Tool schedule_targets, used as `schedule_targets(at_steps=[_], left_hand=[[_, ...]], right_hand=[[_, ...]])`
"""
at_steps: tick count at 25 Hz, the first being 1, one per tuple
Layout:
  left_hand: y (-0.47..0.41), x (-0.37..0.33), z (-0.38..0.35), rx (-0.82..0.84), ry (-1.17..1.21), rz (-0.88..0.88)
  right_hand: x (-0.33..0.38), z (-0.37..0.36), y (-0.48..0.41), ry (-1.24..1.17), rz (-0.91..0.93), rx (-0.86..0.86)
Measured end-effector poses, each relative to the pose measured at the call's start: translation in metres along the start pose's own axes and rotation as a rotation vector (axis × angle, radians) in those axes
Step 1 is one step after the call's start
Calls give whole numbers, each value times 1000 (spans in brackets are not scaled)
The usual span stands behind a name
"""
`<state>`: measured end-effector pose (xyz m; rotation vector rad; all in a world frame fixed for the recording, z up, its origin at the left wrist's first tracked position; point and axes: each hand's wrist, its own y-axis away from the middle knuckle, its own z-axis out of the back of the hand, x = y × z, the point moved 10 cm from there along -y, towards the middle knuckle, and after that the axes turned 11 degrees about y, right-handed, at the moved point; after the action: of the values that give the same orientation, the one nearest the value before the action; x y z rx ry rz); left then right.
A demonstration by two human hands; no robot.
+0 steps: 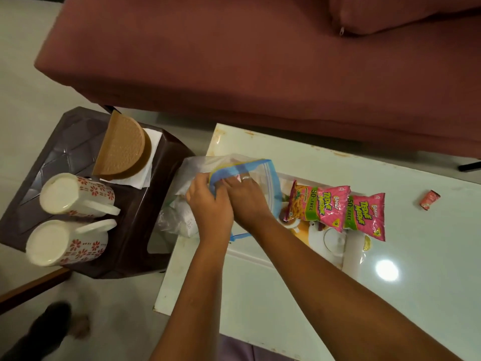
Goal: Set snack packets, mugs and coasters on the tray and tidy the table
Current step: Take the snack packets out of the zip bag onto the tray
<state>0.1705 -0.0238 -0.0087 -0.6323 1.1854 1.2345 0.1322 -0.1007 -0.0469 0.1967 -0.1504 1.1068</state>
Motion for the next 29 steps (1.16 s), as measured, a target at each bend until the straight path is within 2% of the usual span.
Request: schedule_targets(at_steps=[2,6,8,11,15,19,22,25,29], left_hand=[[-4,3,7,-67,15,5],[-8,13,4,-80,38,56],[-6,9,1,-81,-23,-3],[-2,10,1,-86,-57,-44],[6,17,-2,-71,-84,-37],[21,27,-17,-10,-105,-60],[29,34,-22,19,-124,-71],[30,36,-24,54,-147,-78],[26,37,-28,96,-156,-92]], right_hand=[[-6,14,20,28,-58,-158],[-44,69,62,-164,-236,-498],[-58,83,73,-271,-327,-536],[-102,77,98,-444,-582,-543],[-182,42,185,-689,-1082,-654],[-199,-15,292,-686,-1515,-536],[-192,-48,346,-694,-1741,-484],[-196,-57,358,-614,-1820,-431],[-212,-61,356,-552,-1816,-369]])
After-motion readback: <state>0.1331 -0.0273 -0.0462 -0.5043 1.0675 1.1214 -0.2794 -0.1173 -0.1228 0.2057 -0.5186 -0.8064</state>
